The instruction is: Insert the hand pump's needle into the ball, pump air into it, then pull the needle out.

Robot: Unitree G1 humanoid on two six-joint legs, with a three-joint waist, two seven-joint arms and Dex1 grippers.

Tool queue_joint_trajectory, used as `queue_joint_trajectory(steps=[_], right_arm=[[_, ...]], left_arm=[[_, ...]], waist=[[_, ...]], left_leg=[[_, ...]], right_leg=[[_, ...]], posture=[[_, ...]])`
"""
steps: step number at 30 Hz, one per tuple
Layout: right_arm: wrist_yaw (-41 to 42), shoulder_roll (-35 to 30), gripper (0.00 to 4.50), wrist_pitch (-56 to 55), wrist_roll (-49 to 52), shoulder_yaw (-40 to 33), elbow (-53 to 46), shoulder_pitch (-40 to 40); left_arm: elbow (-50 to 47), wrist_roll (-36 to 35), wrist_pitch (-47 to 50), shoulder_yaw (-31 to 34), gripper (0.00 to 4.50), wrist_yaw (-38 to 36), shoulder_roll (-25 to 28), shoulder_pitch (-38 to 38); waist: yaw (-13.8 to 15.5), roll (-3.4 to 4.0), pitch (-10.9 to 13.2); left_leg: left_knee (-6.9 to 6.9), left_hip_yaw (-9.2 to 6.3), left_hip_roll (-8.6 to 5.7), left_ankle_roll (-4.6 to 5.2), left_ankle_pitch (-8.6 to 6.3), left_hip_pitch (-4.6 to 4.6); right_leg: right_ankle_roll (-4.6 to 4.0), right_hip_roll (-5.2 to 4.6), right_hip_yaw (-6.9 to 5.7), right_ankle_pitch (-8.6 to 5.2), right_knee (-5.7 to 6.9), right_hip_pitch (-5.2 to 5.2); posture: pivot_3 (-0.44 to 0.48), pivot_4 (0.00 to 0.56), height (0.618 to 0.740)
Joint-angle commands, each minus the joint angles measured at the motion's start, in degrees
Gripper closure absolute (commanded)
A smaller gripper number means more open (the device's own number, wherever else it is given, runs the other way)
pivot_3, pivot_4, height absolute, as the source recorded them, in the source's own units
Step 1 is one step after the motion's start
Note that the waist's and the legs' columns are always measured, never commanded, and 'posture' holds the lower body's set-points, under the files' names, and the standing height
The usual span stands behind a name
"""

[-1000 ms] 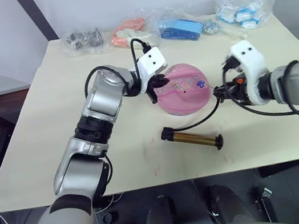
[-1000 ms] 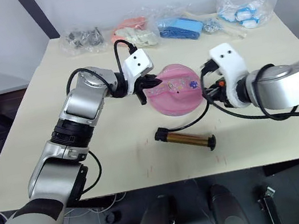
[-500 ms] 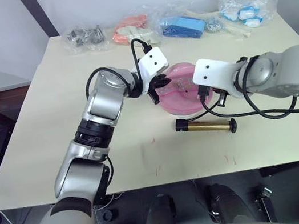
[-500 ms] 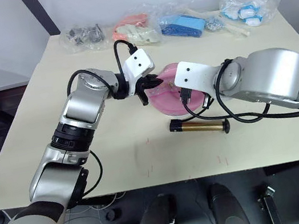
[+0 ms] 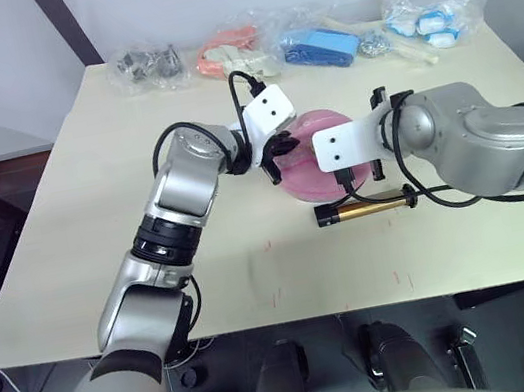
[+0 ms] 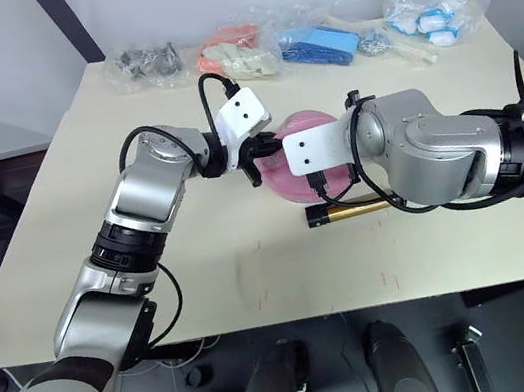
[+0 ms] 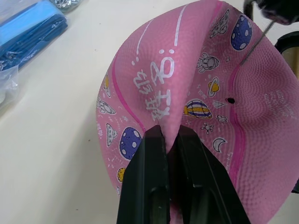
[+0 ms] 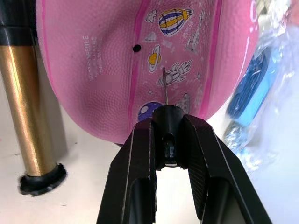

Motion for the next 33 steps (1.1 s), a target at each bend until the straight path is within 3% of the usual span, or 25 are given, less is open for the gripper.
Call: queue_joint_trajectory(steps=[1,11,33], right_arm=[[3.4,0.8,4.16,-2.7,-7.1,-1.2,0.4,0.7],[10.2,5.7,4.16,0.6,-11.5,-11.4,1.7,10.2],[21.9,9.8,4.16,-9.7,-27.5,-14.8,6.9,16.8]], left_arm=[[-1.7,-0.2,0.8,0.4,4.48,0.2,0.1,0.4],[-3.1,-0.8,1.9,0.6,4.48,0.5,0.2,0.9],[-3.6,-0.8,2.4,0.5,4.48,0.9,0.0,1.1]], waist=[[0.0,0.00,0.0],[0.0,0.01,0.0],[-0.2,0.01,0.0]], left_leg=[[0.00,0.01,0.00,0.00,0.00,0.01],[0.05,-0.01,0.00,-0.01,0.00,0.07],[0.07,0.00,-0.02,-0.03,0.02,0.14]], right_leg=[[0.00,0.00,0.01,0.00,0.01,0.00],[-0.01,0.00,0.00,0.01,0.09,0.04],[-0.02,0.01,0.01,0.02,0.14,0.07]], posture=[[0.000,0.150,0.740],[0.000,0.150,0.740],[0.000,0.150,0.740]])
